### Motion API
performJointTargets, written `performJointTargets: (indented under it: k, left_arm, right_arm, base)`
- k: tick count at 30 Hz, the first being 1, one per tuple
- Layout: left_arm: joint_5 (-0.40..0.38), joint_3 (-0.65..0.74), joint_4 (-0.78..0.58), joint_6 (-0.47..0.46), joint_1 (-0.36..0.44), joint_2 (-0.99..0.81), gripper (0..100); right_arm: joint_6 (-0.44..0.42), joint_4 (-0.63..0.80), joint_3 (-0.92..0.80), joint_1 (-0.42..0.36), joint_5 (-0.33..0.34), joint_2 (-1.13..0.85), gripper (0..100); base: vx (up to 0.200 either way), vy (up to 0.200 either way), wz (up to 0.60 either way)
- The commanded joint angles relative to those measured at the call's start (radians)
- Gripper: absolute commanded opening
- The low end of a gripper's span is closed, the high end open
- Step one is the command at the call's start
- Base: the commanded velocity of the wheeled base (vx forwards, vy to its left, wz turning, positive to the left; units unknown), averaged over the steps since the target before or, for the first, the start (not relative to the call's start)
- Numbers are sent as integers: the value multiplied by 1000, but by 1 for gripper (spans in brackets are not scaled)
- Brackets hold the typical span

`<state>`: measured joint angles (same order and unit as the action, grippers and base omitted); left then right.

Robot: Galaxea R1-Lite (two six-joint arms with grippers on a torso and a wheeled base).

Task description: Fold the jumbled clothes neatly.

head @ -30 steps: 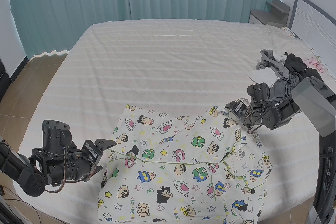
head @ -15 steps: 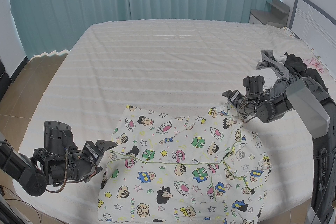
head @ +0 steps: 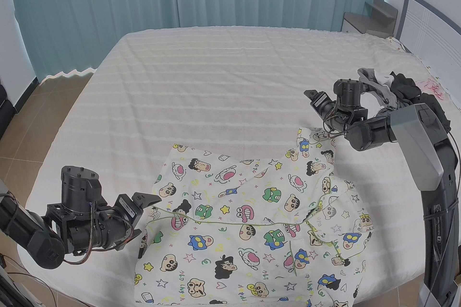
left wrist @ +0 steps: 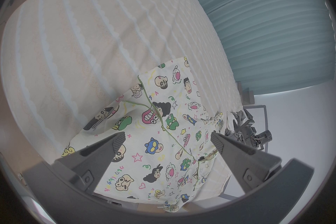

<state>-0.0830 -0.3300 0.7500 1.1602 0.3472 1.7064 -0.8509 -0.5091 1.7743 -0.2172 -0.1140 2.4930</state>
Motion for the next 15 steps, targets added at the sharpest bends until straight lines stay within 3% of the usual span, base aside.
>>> performJointTargets:
  k: [1, 4, 8, 12, 15]
  left_arm:
    - [0, 0, 2, -1, -1, 6, 100]
    - [0, 0, 0, -1, -1, 6, 100]
    - [0, 0, 0, -1, -1, 6, 100]
    - [0, 0, 0, 1, 4, 6, 100]
    - [0, 0, 0, 1, 6, 6, 100]
  right_arm:
    - [6, 26, -16, 9, -12, 0, 100]
    - [23, 84, -131, 36, 27, -78, 100]
    - [46, 93, -286, 84, 125, -163, 100]
    - [134, 86, -477, 141, 255, -232, 100]
    - [210, 75, -556, 177, 298, -247, 100]
  base:
    - [0, 0, 0]
    - [0, 0, 0]
    - [0, 0, 0]
    - [0, 0, 0]
    - [0, 0, 0]
